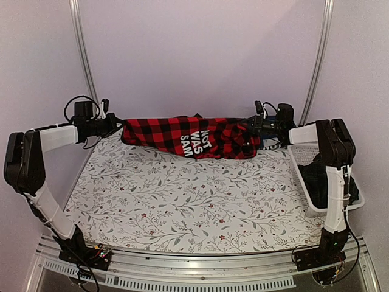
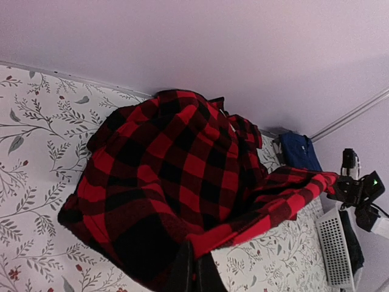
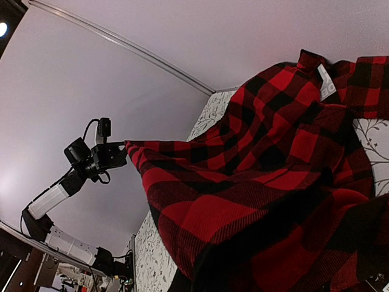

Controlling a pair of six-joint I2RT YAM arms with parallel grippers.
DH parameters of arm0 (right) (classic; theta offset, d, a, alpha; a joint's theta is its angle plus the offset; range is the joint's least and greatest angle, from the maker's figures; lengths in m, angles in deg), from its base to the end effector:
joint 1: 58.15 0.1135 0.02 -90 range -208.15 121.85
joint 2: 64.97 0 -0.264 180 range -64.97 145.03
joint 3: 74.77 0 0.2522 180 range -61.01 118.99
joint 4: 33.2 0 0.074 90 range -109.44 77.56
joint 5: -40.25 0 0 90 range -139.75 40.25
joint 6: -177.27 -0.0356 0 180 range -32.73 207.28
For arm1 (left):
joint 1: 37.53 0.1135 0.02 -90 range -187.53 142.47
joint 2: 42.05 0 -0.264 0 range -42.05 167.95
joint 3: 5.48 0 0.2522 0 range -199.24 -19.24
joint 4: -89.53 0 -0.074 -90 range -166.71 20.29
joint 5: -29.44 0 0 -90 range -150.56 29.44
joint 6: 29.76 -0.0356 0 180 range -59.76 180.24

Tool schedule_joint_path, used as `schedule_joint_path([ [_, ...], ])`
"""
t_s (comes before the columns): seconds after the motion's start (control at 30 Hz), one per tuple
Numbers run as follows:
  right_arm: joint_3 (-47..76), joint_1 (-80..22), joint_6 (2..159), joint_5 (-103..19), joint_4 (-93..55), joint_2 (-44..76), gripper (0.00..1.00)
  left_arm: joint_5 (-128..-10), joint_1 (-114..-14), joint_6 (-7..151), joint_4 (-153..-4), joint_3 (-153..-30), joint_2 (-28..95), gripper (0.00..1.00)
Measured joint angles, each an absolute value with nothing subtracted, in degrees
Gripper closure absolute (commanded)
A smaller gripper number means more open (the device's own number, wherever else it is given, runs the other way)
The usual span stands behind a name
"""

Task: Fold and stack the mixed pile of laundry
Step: Flatten out the crumpled shirt at the center of the board.

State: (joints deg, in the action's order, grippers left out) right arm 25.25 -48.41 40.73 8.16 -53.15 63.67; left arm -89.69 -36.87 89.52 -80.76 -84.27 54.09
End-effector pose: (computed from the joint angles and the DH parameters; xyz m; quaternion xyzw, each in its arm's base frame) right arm 0.4858 0.1140 0.1849 -0.0898 0.7294 0.5927 0.3296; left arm 0.3827 -0.0129 0.2530 -0.0864 0.8314 -0.3327 0.4366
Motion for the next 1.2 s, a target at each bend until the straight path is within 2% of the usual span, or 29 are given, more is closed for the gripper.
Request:
schedule_joint_path([
  [0.4,23.5,-47.4,53.9,10.3,-33.4,38.6,1.00,-89.9,-36.6,84.9,-60.7,-88.2,39.6,1.00],
  [0.47,20.2,-46.4,56.6,9.1,-28.6,34.2,1.00,-89.7,-36.6,85.1,-58.3,-86.5,35.6,1.00],
  [0.63,1.5,-41.7,61.0,4.5,-17.0,20.6,1.00,-89.3,-36.9,88.2,-51.4,-73.8,21.2,1.00],
  [0.7,-6.4,-40.3,61.4,2.9,-12.6,15.3,0.86,-88.8,-37.7,90.1,-47.5,-69.8,15.9,0.82],
  [0.73,-9.7,-39.9,61.4,2.2,-10.3,12.8,0.74,-88.6,-38.3,91.2,-44.8,-67.9,12.7,0.73],
  [0.77,-13.4,-39.7,61.5,1.5,-7.1,9.4,0.59,-88.4,-38.8,92.0,-42.6,-66.7,10.0,0.55],
  [0.8,-15.6,-39.8,60.9,1.1,-4.6,6.9,0.40,-87.9,-39.2,93.0,-40.1,-66.0,7.4,0.23],
  [0.83,-17.2,-39.9,60.7,0.5,-1.9,4.3,0.22,-87.2,-39.3,93.8,-37.7,-65.8,5.0,0.03],
  [0.87,-18.1,-40.0,60.5,-0.3,0.4,1.8,0.15,-86.6,-39.4,94.3,-36.0,-65.8,2.6,0.01],
  [0.93,-18.3,-39.9,60.3,-1.9,3.5,-2.3,0.14,-85.5,-39.4,94.8,-34.1,-65.8,-1.7,0.00],
  [1.07,-15.4,-39.9,60.8,-4.7,4.5,-4.7,0.26,-85.8,-39.7,95.2,-33.2,-66.1,-3.5,0.00],
  [1.2,-9.4,-39.9,60.7,-5.1,1.2,5.3,0.31,-84.7,-41.2,94.8,-34.6,-66.7,4.9,0.00],
])
